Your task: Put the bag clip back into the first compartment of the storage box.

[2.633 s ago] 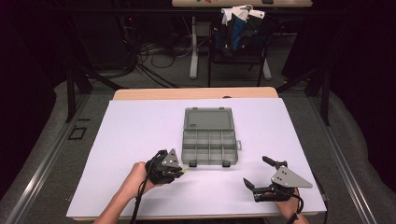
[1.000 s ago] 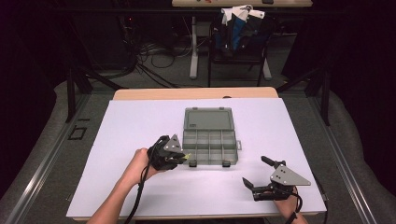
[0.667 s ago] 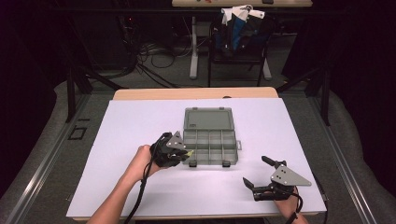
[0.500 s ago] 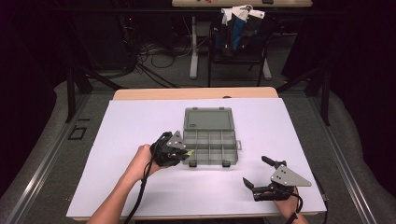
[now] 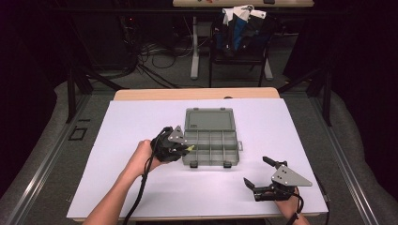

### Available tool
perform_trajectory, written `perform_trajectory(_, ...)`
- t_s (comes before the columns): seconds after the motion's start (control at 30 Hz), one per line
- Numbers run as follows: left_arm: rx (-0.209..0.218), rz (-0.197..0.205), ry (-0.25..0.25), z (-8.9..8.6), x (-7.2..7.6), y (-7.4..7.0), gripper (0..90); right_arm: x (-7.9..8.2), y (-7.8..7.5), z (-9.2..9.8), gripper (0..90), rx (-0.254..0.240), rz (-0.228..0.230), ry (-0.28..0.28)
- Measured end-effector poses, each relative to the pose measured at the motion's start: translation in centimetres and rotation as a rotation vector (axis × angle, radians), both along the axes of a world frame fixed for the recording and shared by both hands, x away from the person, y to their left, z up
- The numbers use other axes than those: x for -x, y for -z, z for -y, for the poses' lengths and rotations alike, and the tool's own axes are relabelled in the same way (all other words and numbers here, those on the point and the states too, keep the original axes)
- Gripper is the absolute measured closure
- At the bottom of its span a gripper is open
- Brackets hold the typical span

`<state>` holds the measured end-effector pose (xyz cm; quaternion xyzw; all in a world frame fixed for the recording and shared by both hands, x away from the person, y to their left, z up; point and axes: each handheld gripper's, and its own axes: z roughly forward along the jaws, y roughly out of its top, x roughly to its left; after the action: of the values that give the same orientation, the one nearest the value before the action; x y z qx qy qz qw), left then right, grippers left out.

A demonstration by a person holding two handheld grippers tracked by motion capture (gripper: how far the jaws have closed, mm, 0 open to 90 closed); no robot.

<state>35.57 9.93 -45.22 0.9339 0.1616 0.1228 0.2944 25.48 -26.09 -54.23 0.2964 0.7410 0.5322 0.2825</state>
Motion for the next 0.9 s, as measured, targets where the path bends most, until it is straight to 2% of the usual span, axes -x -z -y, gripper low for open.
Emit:
perform_trajectory(0.07, 0.009, 0.005, -0.008, -0.2, -0.2, -0.2, 80.1, 0.1, -0.1, 0.0, 0.7, -0.002, 0.014, 0.009)
perform_trajectory(0.13, 0.021, 0.002, -0.019, -0.4, -0.5, -0.1, 80.1, 0.1, -0.1, 0.1, 0.7, -0.011, 0.013, 0.002)
perform_trajectory(0.23, 0.034, -0.007, -0.028, -0.4, -0.7, 0.1, 80.1, 0.0, 0.0, 0.0, 0.7, 0.0, 0.007, 0.007)
perform_trajectory(0.4, 0.038, -0.012, -0.035, -0.3, -1.3, 0.4, 80.1, 0.0, 0.1, 0.0, 0.7, 0.001, -0.001, 0.003)
perform_trajectory(0.7, 0.05, -0.018, -0.052, 0.3, -2.0, 0.7, 80.1, 0.1, -0.1, 0.0, 0.7, 0.004, 0.013, 0.007)
perform_trajectory(0.9, 0.056, -0.016, -0.064, 0.7, -2.5, 0.5, 80.1, 0.2, -0.1, 0.0, 0.7, 0.005, 0.007, -0.004)
